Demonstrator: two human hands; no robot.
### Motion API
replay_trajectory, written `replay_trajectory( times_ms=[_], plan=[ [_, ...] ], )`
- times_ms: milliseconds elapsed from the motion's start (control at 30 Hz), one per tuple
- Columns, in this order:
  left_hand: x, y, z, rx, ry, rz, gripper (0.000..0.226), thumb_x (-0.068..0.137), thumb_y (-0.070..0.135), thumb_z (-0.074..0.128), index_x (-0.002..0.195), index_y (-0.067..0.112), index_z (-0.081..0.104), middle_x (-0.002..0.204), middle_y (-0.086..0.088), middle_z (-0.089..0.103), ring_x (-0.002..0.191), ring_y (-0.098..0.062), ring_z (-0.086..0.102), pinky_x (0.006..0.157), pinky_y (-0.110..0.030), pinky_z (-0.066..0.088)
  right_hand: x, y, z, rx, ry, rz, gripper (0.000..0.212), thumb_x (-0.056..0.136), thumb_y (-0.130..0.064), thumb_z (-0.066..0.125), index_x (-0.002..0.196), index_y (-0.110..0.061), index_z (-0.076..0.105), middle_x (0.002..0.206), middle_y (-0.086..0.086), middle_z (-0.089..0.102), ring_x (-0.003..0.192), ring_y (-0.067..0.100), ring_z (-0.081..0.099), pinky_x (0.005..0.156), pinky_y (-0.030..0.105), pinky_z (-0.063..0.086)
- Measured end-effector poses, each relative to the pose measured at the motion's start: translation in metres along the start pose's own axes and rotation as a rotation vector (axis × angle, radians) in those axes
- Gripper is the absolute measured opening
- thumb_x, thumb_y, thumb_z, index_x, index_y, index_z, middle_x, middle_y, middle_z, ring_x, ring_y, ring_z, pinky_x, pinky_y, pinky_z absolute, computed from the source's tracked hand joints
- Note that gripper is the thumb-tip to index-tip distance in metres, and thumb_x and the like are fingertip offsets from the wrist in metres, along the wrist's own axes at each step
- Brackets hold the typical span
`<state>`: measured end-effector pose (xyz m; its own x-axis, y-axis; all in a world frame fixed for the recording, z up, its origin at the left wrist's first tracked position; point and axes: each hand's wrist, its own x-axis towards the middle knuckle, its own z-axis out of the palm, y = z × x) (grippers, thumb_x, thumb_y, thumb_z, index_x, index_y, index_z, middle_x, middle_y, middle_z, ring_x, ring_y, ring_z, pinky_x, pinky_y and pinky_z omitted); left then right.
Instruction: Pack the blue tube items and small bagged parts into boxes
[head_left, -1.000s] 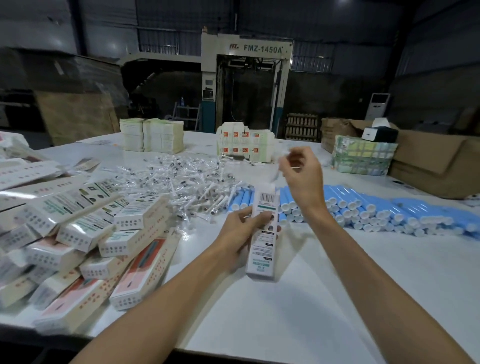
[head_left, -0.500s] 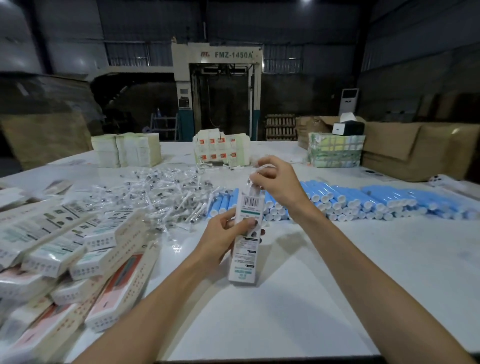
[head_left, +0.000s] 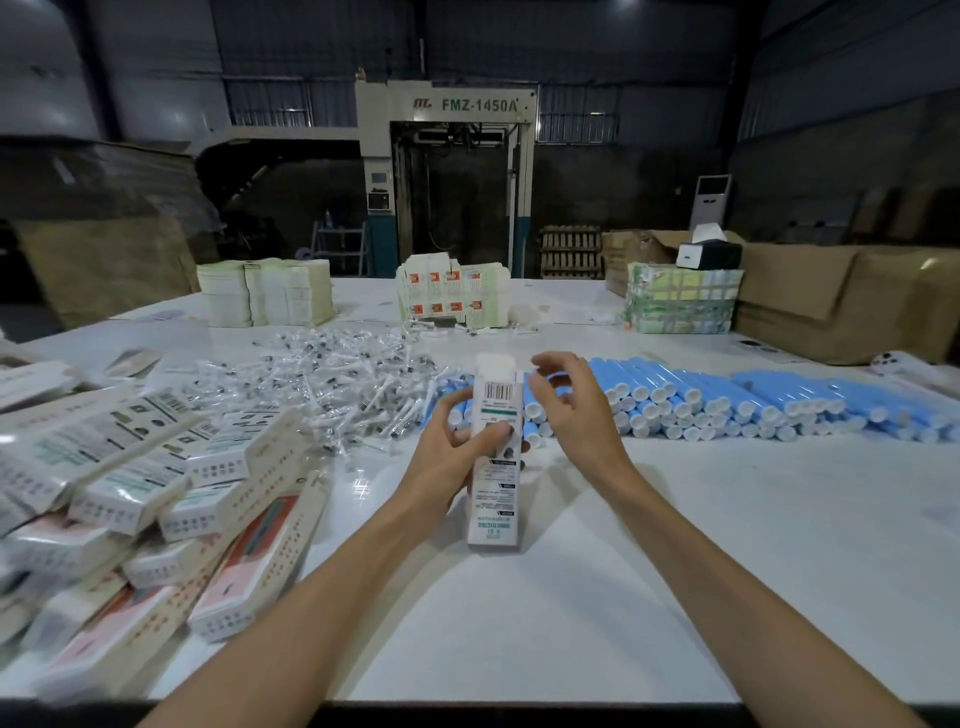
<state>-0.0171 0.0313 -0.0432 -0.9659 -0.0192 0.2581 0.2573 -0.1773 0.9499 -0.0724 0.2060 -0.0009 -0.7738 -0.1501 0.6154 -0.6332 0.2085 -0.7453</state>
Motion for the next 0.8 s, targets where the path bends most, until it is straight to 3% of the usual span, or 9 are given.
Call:
replay_trajectory(
  times_ms=[133,233,333,500,567,700,800],
  plan=[
    [-0.002,0.000,0.000,-0.048,-0.051,0.067,0.073,0.099,0.016,0.079,0.148,0.048,0.035,0.125,-0.020,0.077,0.103,-0.041,0.078,0.078,-0.044,0.065,-0.016,0.015,0.009,0.199,-0.121,0.115,0.028,0.102,-0.027,0.068,0.129,-0.025,0.059,0.114,-0.003,0.074,0.104,0.011,0.070,0.089,0.032,0.057],
    [-0.004,0.002,0.000,-0.013,-0.080,0.113,0.070,0.102,0.017,0.075,0.150,0.049,0.036,0.130,-0.018,0.075,0.108,-0.039,0.077,0.080,-0.049,0.065,-0.021,0.015,0.015,0.258,-0.149,0.078,0.036,0.101,-0.024,0.070,0.135,-0.029,0.060,0.110,0.001,0.077,0.098,0.022,0.073,0.078,0.030,0.056],
    [-0.005,0.004,0.000,0.037,-0.065,0.133,0.065,0.104,0.017,0.072,0.151,0.048,0.040,0.130,-0.015,0.075,0.110,-0.041,0.076,0.087,-0.056,0.064,-0.023,0.014,0.014,0.277,-0.157,0.067,0.041,0.101,-0.025,0.070,0.141,-0.030,0.061,0.112,0.001,0.076,0.102,0.023,0.072,0.080,0.032,0.061],
    [-0.007,0.009,0.000,0.178,0.004,0.188,0.056,0.101,0.021,0.076,0.146,0.048,0.054,0.127,-0.002,0.076,0.119,-0.029,0.072,0.082,-0.038,0.065,-0.022,0.013,0.008,0.246,-0.199,0.035,0.032,0.103,-0.026,0.067,0.134,-0.028,0.063,0.112,0.000,0.075,0.106,0.021,0.069,0.095,0.037,0.059],
    [-0.006,0.011,-0.003,0.231,0.019,0.206,0.054,0.098,0.022,0.079,0.144,0.044,0.058,0.126,0.002,0.076,0.122,-0.026,0.069,0.084,-0.039,0.065,-0.020,0.014,0.005,0.219,-0.220,0.039,0.031,0.103,-0.026,0.068,0.133,-0.024,0.063,0.112,0.000,0.075,0.107,0.020,0.068,0.100,0.042,0.056],
    [-0.007,0.011,-0.006,0.237,0.024,0.171,0.055,0.095,0.020,0.083,0.143,0.035,0.061,0.116,-0.004,0.079,0.109,-0.025,0.075,0.078,-0.040,0.065,-0.017,0.018,0.000,0.138,-0.300,0.053,0.028,0.103,-0.029,0.067,0.130,-0.023,0.064,0.111,0.001,0.074,0.109,0.023,0.069,0.102,0.048,0.054],
    [-0.006,0.010,-0.006,0.225,0.014,0.152,0.053,0.093,0.019,0.085,0.139,0.035,0.063,0.114,-0.005,0.079,0.100,-0.025,0.079,0.073,-0.037,0.064,-0.016,0.018,-0.003,0.122,-0.323,0.041,0.020,0.105,-0.032,0.062,0.122,-0.022,0.065,0.107,0.003,0.074,0.103,0.023,0.070,0.094,0.041,0.057]
  ],
)
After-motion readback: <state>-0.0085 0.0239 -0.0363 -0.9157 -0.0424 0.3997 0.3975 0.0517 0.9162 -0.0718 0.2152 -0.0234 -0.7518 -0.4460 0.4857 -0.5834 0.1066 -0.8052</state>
